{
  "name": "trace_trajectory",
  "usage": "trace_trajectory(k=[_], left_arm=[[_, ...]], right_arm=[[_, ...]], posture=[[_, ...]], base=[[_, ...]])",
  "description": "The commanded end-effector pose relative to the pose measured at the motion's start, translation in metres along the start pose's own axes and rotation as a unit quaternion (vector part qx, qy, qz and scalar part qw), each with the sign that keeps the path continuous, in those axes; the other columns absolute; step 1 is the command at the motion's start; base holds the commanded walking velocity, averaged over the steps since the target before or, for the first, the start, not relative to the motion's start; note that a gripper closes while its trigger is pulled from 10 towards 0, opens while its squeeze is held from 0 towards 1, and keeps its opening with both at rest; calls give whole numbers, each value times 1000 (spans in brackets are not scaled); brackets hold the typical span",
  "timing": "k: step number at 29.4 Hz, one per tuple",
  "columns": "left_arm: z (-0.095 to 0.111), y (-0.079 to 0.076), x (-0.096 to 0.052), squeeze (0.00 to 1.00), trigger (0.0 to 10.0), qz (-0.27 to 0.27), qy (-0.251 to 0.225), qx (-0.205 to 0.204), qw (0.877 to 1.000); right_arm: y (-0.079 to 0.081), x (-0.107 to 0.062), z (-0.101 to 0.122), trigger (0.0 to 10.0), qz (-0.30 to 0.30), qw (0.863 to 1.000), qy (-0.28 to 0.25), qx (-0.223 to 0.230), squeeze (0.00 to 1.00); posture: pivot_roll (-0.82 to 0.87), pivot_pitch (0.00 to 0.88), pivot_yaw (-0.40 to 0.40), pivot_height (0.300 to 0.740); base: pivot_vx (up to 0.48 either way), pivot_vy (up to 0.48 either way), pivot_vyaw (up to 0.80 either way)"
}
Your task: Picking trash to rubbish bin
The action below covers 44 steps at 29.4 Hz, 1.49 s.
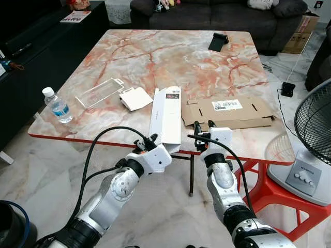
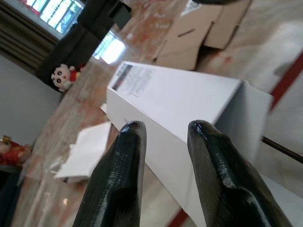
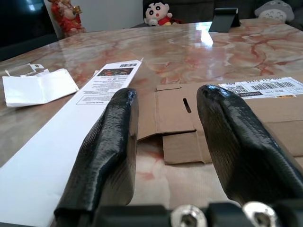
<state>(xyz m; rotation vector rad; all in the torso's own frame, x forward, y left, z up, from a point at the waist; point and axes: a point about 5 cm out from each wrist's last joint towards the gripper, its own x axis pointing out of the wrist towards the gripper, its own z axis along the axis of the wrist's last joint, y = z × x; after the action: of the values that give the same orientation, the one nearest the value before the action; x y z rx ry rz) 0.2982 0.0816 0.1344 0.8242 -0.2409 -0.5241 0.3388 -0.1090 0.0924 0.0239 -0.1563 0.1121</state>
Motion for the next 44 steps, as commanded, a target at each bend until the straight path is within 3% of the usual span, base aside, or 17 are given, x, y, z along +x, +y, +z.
trace_trajectory(k=[1, 9, 15, 29, 37, 42, 43, 44], left_arm=[[-1, -6, 1, 0, 10000, -19, -2, 7, 1000], [-4, -13, 6, 0, 10000, -26, 2, 9, 1000], [-14, -17, 7, 0, 10000, -27, 27, 49, 998], [-30, -13, 10, 0, 10000, -3, 83, 81, 993], [-32, 2, 13, 0, 10000, 65, 98, 115, 986], [-35, -4, 14, 0, 10000, 52, 103, 118, 986], [-36, -6, 14, 0, 8157, 50, 103, 115, 987], [-36, -9, 13, 0, 1373, 46, 103, 110, 988]], right_arm=[[3, 2, 1, 10000, 5, 1000, 3, 5, 0], [0, 2, 1, 10000, 2, 1000, 3, 4, 0], [0, 1, 0, 10000, 3, 1000, 4, 4, 0], [1, 2, 1, 10000, 6, 1000, 1, 6, 0], [-3, 2, 1, 10000, 1, 1000, 2, 3, 0], [-1, 2, 1, 10000, 3, 1000, 2, 3, 0], [-1, 2, 1, 10000, 4, 1000, 2, 3, 0], [0, 1, 0, 10000, 4, 1000, 3, 3, 0]], posture=[[128, 118, 29, 740], [120, 116, 31, 740], [120, 106, 27, 740], [121, 115, 18, 740], [116, 126, 14, 740], [116, 125, 15, 740], [116, 125, 15, 740], [113, 121, 17, 740]], base=[[0, 0, 0], [0, 0, 0], [0, 0, 0], [0, 0, 0], [0, 0, 0], [0, 0, 0], [0, 0, 0], [0, 0, 0]])
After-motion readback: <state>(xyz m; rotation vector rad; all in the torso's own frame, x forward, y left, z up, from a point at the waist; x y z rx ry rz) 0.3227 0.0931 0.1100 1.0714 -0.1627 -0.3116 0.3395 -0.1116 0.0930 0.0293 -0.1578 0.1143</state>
